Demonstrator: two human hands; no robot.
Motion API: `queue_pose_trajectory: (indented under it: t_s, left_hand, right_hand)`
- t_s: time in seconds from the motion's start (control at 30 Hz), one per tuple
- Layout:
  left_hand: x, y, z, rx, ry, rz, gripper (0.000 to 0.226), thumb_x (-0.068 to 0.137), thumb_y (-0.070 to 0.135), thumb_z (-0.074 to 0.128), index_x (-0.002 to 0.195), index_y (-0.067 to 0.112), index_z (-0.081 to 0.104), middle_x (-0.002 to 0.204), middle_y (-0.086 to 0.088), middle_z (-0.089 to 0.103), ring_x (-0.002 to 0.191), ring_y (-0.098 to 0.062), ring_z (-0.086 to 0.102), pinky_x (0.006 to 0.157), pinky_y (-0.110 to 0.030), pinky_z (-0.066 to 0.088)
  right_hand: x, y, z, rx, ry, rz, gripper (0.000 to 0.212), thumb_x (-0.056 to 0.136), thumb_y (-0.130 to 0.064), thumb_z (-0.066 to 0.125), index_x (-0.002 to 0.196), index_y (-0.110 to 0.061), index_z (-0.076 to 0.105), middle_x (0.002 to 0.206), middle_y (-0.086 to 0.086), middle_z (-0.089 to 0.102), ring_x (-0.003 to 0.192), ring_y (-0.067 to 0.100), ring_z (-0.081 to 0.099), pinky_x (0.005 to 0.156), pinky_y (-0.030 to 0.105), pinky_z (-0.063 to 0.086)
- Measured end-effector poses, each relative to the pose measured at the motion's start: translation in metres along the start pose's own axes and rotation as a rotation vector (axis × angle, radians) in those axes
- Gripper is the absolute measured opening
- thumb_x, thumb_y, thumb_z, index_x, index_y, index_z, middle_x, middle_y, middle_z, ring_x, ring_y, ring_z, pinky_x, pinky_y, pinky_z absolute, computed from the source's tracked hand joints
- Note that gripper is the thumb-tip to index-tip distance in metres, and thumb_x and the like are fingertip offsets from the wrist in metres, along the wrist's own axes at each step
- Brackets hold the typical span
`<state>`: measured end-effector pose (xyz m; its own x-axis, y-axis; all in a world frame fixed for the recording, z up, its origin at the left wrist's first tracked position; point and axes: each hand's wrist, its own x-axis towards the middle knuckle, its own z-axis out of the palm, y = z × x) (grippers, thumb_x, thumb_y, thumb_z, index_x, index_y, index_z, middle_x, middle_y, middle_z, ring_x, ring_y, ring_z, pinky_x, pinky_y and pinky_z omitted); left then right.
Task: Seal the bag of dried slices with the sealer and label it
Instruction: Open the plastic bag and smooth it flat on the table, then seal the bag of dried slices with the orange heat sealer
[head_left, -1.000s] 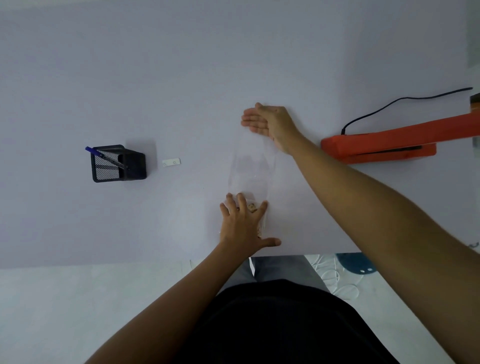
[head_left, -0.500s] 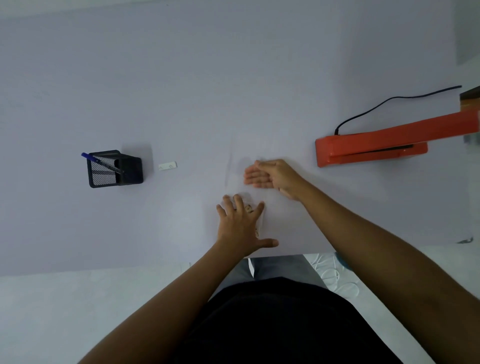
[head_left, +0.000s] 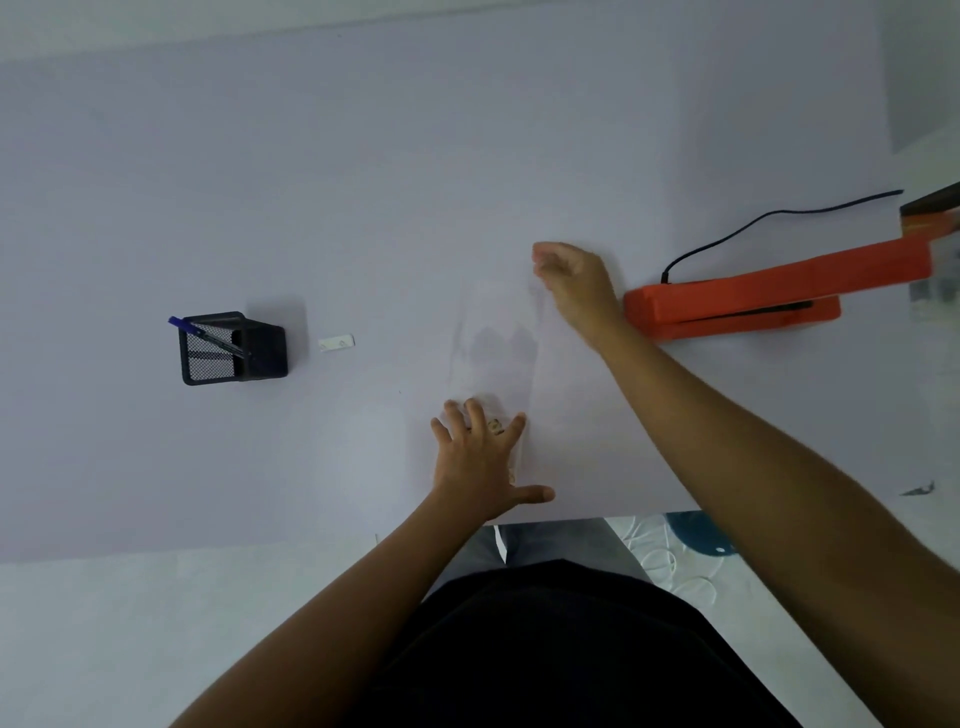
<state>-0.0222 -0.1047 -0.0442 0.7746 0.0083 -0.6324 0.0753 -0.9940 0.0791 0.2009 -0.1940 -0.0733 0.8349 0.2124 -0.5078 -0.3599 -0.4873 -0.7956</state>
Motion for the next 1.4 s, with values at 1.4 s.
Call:
queue_pose_trajectory:
  t_s: [1.4]
  left_hand:
    - [-0.030,-0.086,-0.132,-1.332,0.195,0.237,0.031,0.099,0.034,0.055,0.098,0.008,0.072,0.098,-0.003,0.075,0.068,-0.027,0.073,0.055,-0.038,0.052]
  right_hand:
    - [-0.189,-0.052,0.007,0.423,-0.042,0.187,0.023,0.083,-0.019,0.081,0.100,-0.005,0.078,0.112,0.004,0.076,0.107,0.023,0.070,0.078,0.048,0.063]
